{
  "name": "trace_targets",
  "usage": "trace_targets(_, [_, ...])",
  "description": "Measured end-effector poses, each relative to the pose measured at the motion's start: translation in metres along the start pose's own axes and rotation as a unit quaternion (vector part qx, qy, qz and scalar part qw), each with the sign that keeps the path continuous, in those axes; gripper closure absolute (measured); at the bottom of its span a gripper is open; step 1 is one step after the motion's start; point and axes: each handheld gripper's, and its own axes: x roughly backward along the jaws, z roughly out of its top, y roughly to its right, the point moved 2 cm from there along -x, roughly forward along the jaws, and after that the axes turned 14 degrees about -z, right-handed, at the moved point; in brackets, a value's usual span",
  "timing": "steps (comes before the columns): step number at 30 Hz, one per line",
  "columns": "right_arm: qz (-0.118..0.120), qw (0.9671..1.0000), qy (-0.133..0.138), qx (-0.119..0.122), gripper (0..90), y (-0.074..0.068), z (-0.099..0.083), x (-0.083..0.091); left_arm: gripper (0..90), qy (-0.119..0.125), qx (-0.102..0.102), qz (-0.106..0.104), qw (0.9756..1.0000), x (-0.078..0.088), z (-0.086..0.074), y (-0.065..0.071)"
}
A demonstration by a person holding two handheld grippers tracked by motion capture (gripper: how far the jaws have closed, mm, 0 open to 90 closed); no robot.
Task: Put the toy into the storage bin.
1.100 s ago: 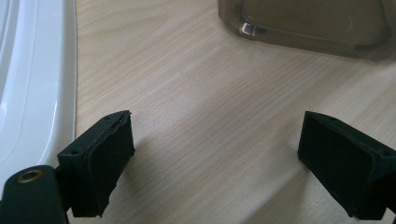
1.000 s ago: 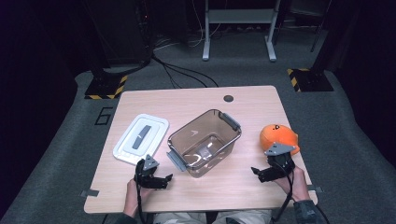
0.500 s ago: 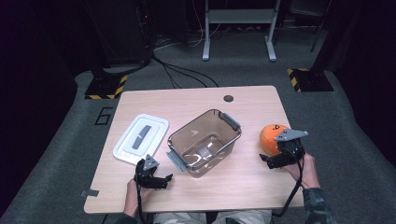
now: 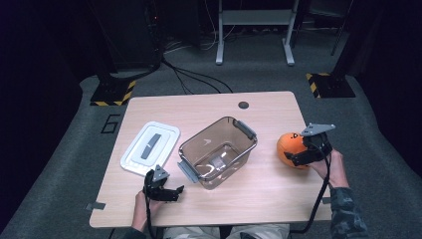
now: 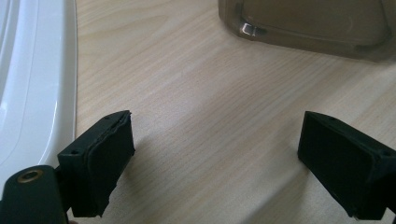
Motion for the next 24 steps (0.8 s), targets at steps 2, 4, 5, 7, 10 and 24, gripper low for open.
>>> trace_targets(2, [0.0,1.0,-0.005,-0.008,0.0,0.007,0.002,-0.002,10.3,0.0,0.0,0.0,1.0,0.0,0.0,0.0])
trace_targets(4, [0.001,0.9999,-0.008,-0.012,0.0,0.014,0.004,-0.005,10.3,0.0,-0.001,0.0,1.0,0.0,0.0,0.0])
trace_targets(5, [0.002,0.9999,-0.012,-0.011,0.0,0.016,0.004,-0.006,10.3,0.0,0.0,0.0,1.0,0.0,0.0,0.0])
trace_targets(7, [0.004,0.9997,-0.02,-0.011,0.0,0.02,0.005,-0.01,10.3,0.0,0.0,0.0,1.0,0.0,0.0,0.0])
trace_targets(10, [0.009,0.9993,-0.03,-0.022,0.0,0.026,0.004,-0.018,10.3,0.0,0.0,0.0,1.0,0.0,0.0,0.0])
trace_targets(24, [0.03,0.995,-0.079,-0.052,0.0,0.044,-0.011,-0.05,10.3,0.0,0.0,0.0,1.0,0.0,0.0,0.0])
